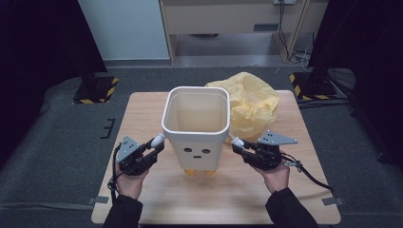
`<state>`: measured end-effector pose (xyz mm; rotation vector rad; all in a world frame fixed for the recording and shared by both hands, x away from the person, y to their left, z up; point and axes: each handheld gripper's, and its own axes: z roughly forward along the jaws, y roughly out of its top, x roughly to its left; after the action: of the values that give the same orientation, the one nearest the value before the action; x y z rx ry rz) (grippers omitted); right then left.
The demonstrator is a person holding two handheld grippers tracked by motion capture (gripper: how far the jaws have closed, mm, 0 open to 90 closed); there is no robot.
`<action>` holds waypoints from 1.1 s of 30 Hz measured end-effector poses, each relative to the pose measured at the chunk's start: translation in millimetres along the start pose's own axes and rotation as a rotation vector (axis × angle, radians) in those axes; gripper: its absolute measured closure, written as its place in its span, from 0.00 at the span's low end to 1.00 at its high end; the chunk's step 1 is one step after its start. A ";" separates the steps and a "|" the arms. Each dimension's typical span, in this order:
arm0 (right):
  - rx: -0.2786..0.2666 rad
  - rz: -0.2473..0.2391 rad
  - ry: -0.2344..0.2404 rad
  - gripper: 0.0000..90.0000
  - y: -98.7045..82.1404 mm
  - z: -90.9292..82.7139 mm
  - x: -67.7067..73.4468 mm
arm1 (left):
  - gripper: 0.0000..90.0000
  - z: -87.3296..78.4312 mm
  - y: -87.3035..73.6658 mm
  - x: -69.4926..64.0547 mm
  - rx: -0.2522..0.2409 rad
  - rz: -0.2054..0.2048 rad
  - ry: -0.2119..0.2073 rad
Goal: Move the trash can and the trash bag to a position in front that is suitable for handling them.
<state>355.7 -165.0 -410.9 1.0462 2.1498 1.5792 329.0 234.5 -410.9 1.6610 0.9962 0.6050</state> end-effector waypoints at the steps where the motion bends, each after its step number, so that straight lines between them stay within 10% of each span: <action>1: 0.001 0.010 0.001 0.74 0.1 -1.7 0.8 | 0.73 -0.7 0.4 -0.4 0.000 -0.001 -0.006; 33: 0.008 -0.035 -0.056 0.74 -15.8 -35.9 28.5 | 0.73 -3.3 -2.9 -13.7 -0.035 0.042 -0.036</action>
<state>308.2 -173.2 -406.7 1.0373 2.1276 1.5085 318.4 225.0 -411.4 1.6595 0.9218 0.6144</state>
